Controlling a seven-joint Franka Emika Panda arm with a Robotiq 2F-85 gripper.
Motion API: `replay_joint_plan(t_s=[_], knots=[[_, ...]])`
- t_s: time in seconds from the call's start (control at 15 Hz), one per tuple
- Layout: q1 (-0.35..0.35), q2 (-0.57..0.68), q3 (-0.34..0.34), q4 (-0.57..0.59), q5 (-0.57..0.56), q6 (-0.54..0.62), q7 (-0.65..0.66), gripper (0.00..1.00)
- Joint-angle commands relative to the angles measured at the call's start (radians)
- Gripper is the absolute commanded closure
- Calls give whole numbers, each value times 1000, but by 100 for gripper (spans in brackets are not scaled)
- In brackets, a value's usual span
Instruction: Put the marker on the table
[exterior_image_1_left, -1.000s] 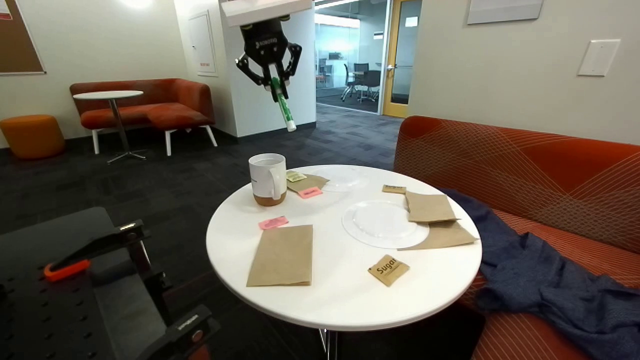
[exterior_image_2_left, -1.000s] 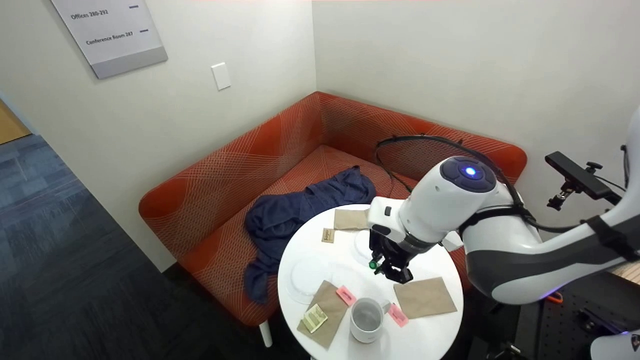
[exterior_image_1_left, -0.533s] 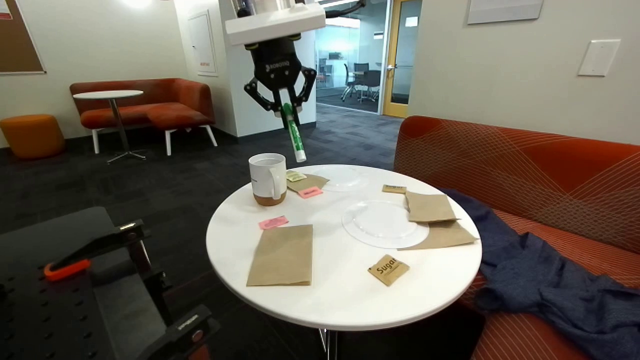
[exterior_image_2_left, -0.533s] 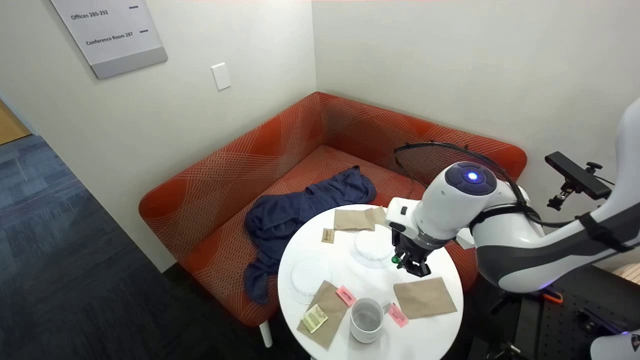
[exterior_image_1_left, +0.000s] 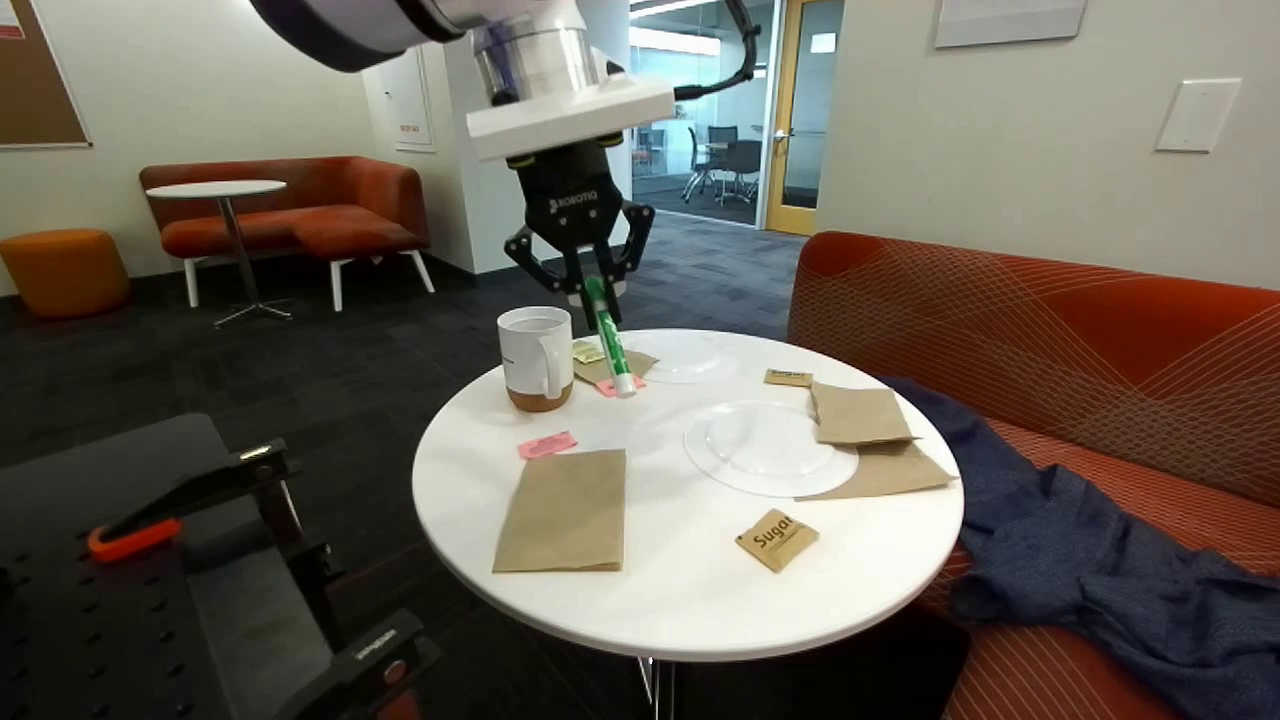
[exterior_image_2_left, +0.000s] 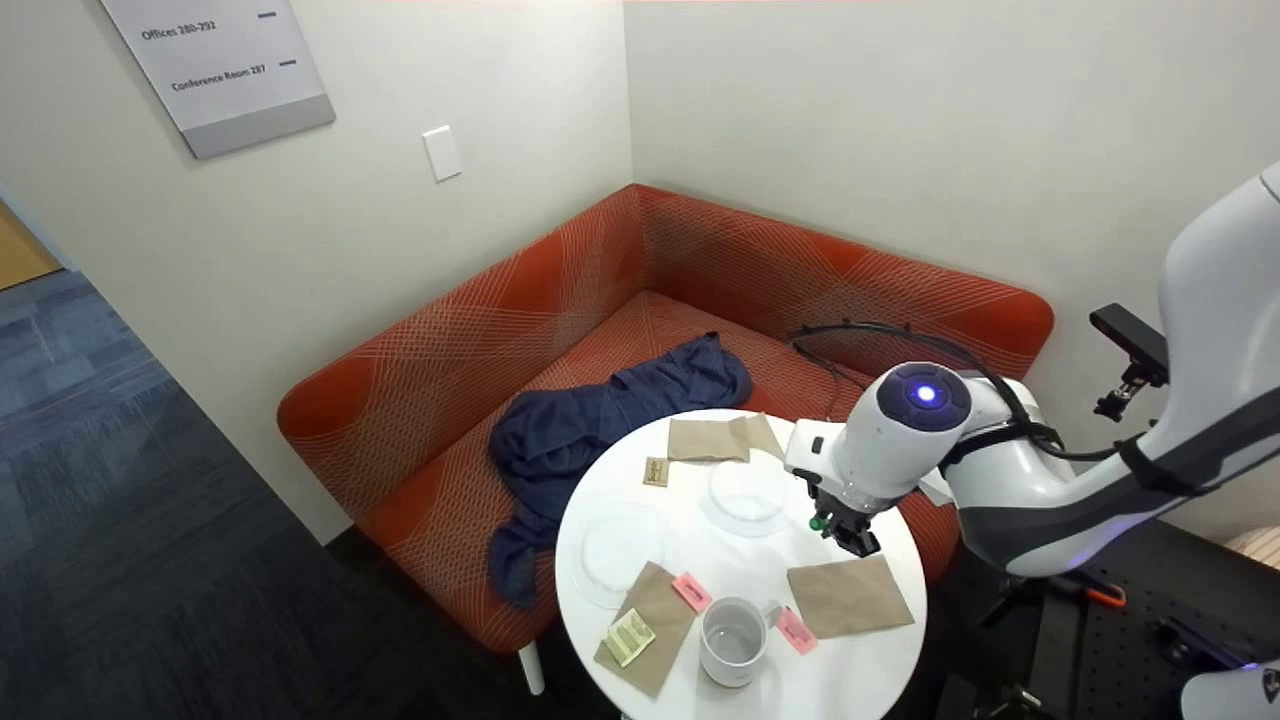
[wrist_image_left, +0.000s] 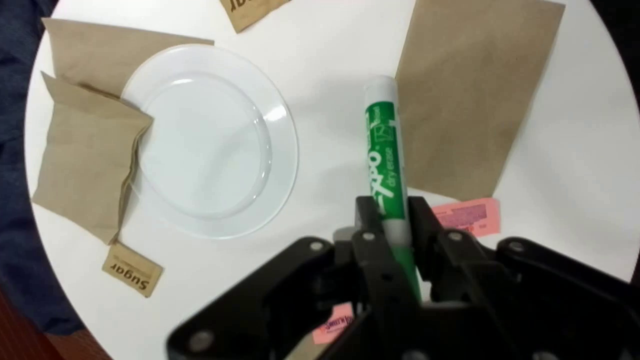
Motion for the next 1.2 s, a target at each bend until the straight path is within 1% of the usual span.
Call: replay_joint_plan(t_s=[0.0,0.2,0.6,0.67,1.13], knots=[[23,79,-44,37,-92,-6,76,95],[26,141,-55,64,-120,-4,100,95],[26,261,-66,159,-105,-9,83,95],[15,279,-58,177,-105,-15,82,95],[14,382,-69,246,-99,-15,76,95]])
